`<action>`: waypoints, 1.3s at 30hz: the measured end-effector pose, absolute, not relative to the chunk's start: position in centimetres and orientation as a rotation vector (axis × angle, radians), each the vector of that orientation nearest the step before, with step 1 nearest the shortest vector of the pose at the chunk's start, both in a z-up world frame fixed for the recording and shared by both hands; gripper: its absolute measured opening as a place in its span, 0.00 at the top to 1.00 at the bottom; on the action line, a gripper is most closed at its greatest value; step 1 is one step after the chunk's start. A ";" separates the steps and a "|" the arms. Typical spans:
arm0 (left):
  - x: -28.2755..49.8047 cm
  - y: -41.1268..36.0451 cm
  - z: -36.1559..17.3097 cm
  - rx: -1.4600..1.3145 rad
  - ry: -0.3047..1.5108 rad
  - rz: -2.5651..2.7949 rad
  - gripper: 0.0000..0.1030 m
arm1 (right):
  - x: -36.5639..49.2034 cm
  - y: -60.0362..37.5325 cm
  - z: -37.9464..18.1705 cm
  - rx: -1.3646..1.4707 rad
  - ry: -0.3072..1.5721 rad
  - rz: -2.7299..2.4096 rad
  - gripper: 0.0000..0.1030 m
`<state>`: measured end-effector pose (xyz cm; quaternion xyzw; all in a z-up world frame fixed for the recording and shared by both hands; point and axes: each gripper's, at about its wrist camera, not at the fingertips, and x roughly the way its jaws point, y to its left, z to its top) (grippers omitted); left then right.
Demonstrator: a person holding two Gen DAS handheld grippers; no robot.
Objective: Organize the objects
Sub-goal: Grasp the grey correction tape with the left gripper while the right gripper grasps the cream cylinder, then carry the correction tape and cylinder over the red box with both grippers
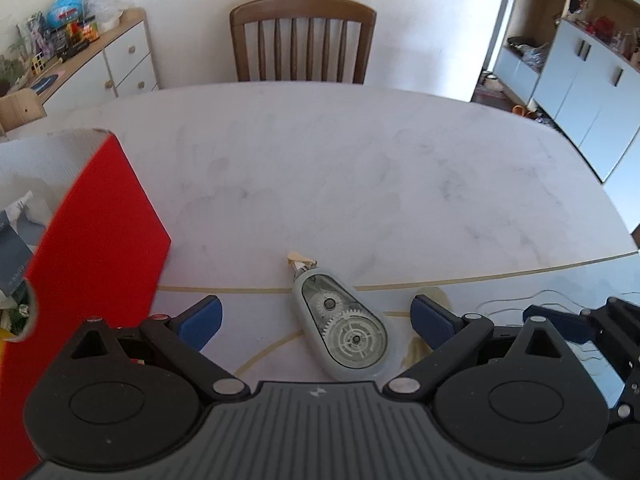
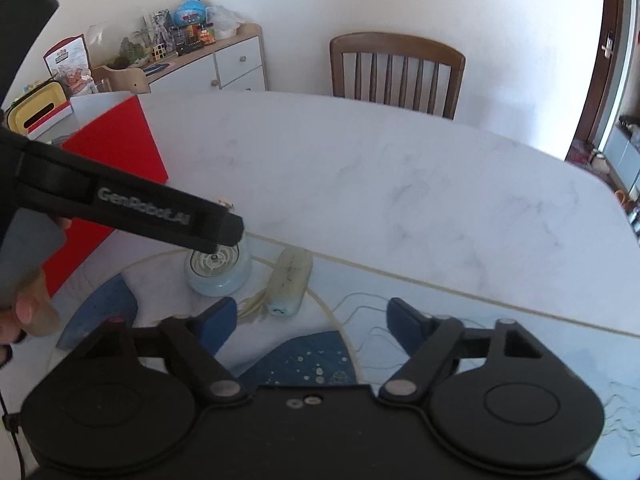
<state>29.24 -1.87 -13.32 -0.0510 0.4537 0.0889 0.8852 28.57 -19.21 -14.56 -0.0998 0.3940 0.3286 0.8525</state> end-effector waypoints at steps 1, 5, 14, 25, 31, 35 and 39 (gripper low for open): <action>29.4 -1.9 -13.6 -0.106 0.950 0.191 0.02 | 28.6 -19.1 -14.9 -0.202 0.835 0.690 0.26; 29.6 -2.0 -14.4 -0.117 0.958 0.201 0.02 | 28.9 -18.5 -15.5 -0.189 0.842 0.679 0.31; 30.0 -2.3 -15.5 -0.122 0.967 0.218 0.03 | 29.1 -17.8 -16.1 -0.206 0.819 0.682 0.37; 29.9 -3.1 -16.2 -0.074 0.949 0.216 0.31 | 29.5 -17.9 -16.3 -0.245 0.776 0.679 0.56; 29.8 -3.3 -16.0 -0.068 0.947 0.190 0.39 | 29.6 -18.2 -16.1 -0.241 0.769 0.698 0.69; 29.7 -2.9 -15.7 -0.077 0.954 0.181 0.40 | 29.7 -18.2 -15.9 -0.238 0.783 0.718 0.79; 29.2 -2.6 -15.3 -0.091 0.958 0.169 0.40 | 29.5 -18.4 -15.6 -0.231 0.802 0.714 0.80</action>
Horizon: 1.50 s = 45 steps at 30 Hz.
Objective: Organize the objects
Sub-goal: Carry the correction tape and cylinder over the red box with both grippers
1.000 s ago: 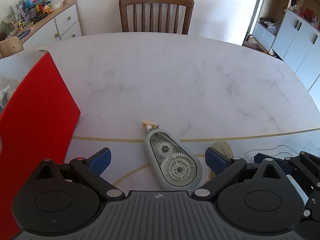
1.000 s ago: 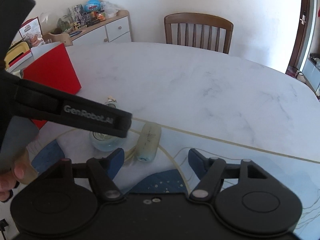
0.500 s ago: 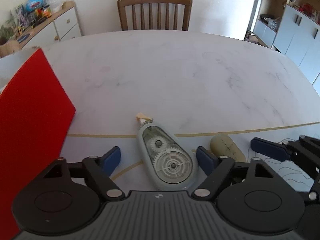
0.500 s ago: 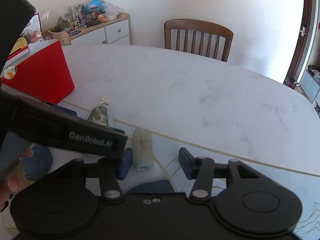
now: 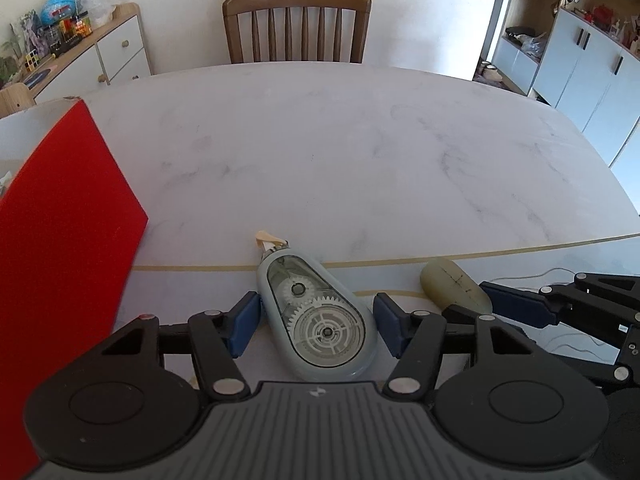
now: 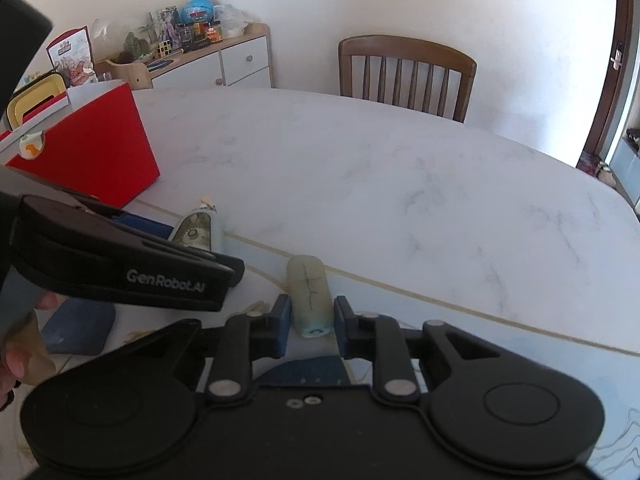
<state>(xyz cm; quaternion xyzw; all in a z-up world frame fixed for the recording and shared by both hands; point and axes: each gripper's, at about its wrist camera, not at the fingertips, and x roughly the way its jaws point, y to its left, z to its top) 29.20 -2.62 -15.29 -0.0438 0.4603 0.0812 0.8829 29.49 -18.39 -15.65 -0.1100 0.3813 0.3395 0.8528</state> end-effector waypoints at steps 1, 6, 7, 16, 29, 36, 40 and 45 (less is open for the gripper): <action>29.0 -2.6 -15.1 -0.092 0.958 0.164 0.40 | 29.4 -18.5 -15.5 -0.223 0.808 0.718 0.80; 27.4 -2.5 -13.7 -0.114 0.946 0.139 0.40 | 28.4 -19.4 -14.1 -0.186 0.817 0.728 0.81; 27.1 -2.4 -13.4 -0.117 0.943 0.133 0.40 | 28.1 -19.5 -13.7 -0.179 0.818 0.728 0.81; 23.8 -2.0 -10.8 -0.137 0.936 0.095 0.40 | 24.9 -20.0 -11.1 -0.183 0.806 0.752 0.81; 19.5 0.1 -6.5 -0.150 0.922 0.013 0.40 | 21.1 -18.9 -5.2 -0.197 0.729 0.751 0.81; 17.6 1.6 -3.8 -0.138 0.884 -0.031 0.40 | 19.0 -17.4 -2.3 -0.198 0.686 0.755 0.81; 16.6 3.0 -2.2 -0.131 0.866 -0.065 0.40 | 17.7 -15.9 -0.8 -0.208 0.655 0.760 0.81; 15.3 5.3 -1.0 -0.109 0.853 -0.093 0.40 | 16.4 -13.6 0.5 -0.214 0.629 0.766 0.81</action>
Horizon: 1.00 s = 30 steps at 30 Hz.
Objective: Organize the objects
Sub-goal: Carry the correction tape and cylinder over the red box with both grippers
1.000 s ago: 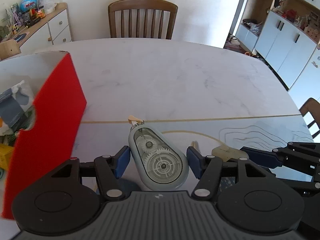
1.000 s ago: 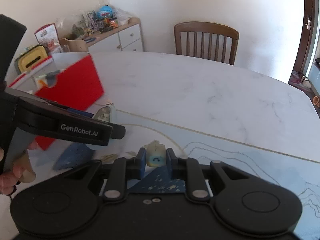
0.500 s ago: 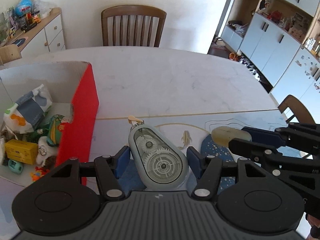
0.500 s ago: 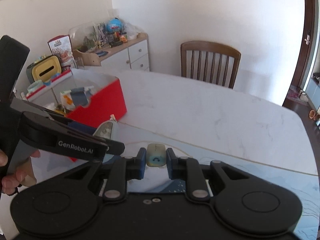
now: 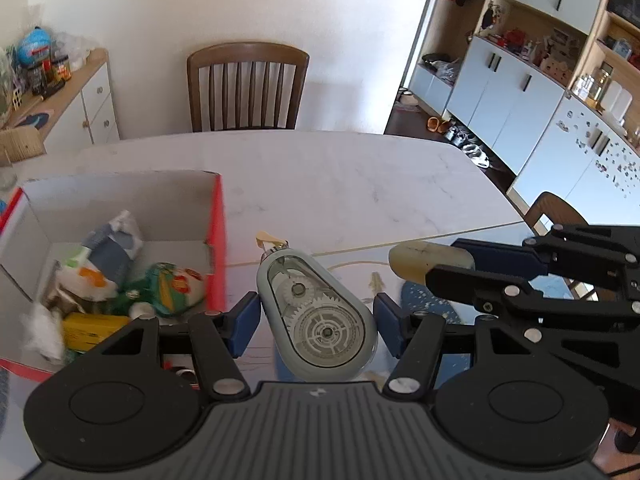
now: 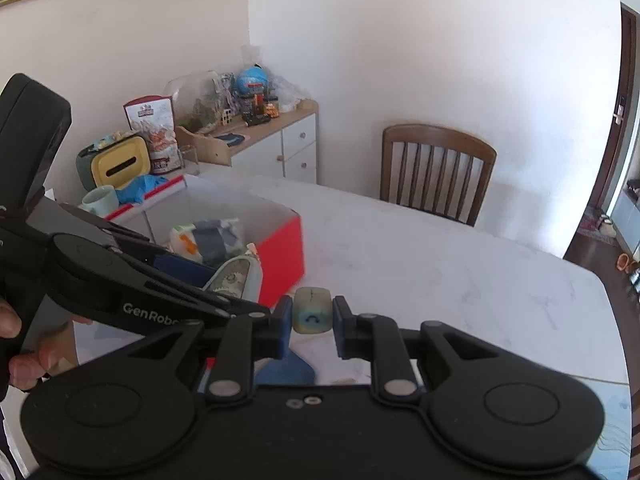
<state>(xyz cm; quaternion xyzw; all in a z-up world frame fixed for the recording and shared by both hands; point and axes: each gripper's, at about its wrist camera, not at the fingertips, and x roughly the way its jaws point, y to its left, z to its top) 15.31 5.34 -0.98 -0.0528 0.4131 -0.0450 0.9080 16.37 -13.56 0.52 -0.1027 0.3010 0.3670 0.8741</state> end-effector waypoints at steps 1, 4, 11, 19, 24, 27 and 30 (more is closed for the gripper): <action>15.1 6.0 -0.8 -0.105 0.853 -0.098 0.40 | 16.2 -13.0 0.7 -0.217 0.625 0.768 0.81; 14.4 8.0 -0.4 -0.099 0.856 -0.100 0.40 | 15.5 -11.4 1.1 -0.218 0.617 0.768 0.81; 13.2 13.5 0.4 -0.104 0.861 -0.075 0.40 | 14.2 -7.5 1.4 -0.224 0.612 0.775 0.81; 13.1 20.0 0.4 -0.111 0.882 -0.010 0.40 | 13.9 -3.7 0.9 -0.209 0.622 0.775 0.81; 14.0 23.0 -0.3 -0.091 0.897 0.039 0.40 | 14.7 -1.7 0.0 -0.192 0.651 0.775 0.81; 14.9 24.5 -1.1 -0.083 0.914 0.069 0.40 | 15.1 -0.3 -0.8 -0.197 0.667 0.779 0.81; 15.8 25.7 -2.1 -0.069 0.946 0.084 0.40 | 15.6 0.9 -1.7 -0.187 0.696 0.800 0.81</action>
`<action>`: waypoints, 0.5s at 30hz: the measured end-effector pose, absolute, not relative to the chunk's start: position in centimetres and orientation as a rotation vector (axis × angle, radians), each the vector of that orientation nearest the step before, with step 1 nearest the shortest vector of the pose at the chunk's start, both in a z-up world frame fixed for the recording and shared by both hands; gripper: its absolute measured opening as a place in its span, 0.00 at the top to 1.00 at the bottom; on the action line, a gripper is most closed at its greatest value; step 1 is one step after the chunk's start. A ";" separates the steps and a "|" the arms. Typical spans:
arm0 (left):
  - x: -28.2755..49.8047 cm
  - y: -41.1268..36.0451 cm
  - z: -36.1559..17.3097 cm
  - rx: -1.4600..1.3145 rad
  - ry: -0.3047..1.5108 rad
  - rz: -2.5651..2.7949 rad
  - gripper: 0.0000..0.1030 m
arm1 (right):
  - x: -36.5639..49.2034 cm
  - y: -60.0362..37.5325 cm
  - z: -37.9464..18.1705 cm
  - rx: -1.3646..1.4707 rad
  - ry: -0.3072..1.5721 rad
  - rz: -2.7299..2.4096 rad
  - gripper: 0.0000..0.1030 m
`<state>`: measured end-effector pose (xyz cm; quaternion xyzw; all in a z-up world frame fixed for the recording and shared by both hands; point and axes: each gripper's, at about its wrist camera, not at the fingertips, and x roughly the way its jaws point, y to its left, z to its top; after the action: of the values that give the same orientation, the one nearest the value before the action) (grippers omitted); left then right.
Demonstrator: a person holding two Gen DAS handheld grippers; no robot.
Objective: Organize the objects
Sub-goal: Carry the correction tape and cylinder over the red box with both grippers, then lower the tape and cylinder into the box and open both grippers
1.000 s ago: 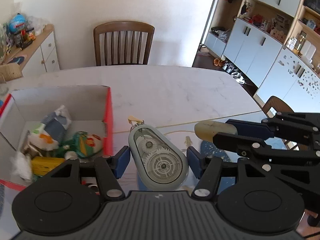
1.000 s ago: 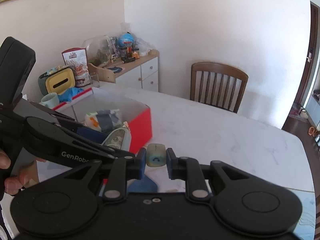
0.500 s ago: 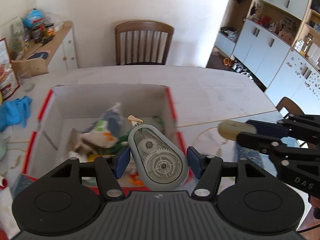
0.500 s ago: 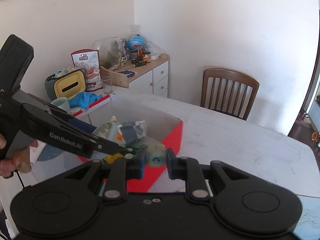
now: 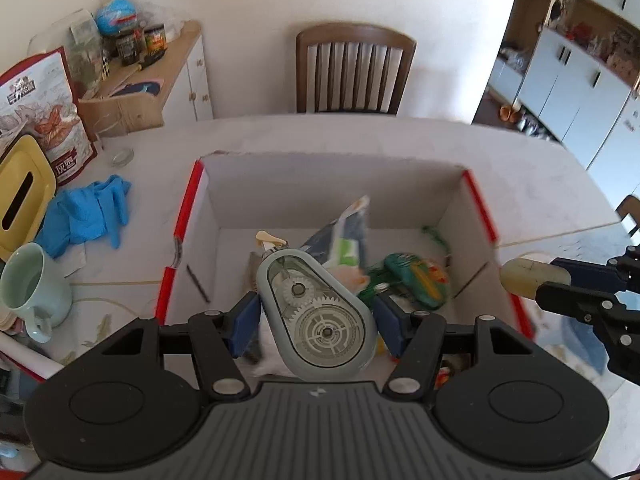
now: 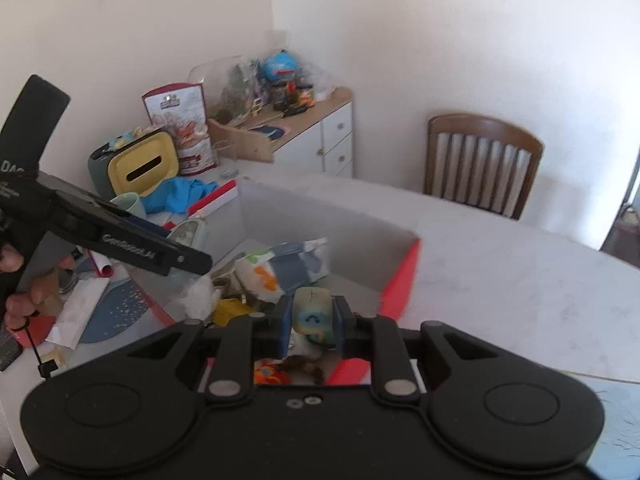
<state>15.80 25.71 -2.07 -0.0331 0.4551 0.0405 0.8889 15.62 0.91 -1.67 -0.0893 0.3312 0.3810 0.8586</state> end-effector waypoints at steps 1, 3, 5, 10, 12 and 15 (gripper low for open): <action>16.0 25.9 -2.4 -0.061 0.953 0.089 0.40 | 15.8 1.3 -2.0 -0.187 0.704 0.808 0.81; 16.6 26.0 -3.0 -0.028 0.973 0.094 0.40 | 16.0 2.3 -2.6 -0.200 0.718 0.818 0.81; 17.0 25.9 -3.6 0.003 0.984 0.092 0.40 | 16.3 3.4 -3.3 -0.217 0.730 0.826 0.81; 18.3 26.0 -5.1 0.022 1.033 0.088 0.40 | 17.2 5.8 -5.4 -0.258 0.772 0.828 0.81; 18.7 26.1 -5.7 0.020 1.051 0.083 0.40 | 17.6 6.3 -6.2 -0.269 0.797 0.822 0.81; 19.3 26.0 -6.3 0.021 1.072 0.074 0.40 | 18.0 7.1 -7.4 -0.288 0.824 0.815 0.81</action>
<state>19.29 25.99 -6.34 0.0101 0.5104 0.0352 0.8592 18.02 7.07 -7.41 -0.1356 0.3880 0.3839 0.8269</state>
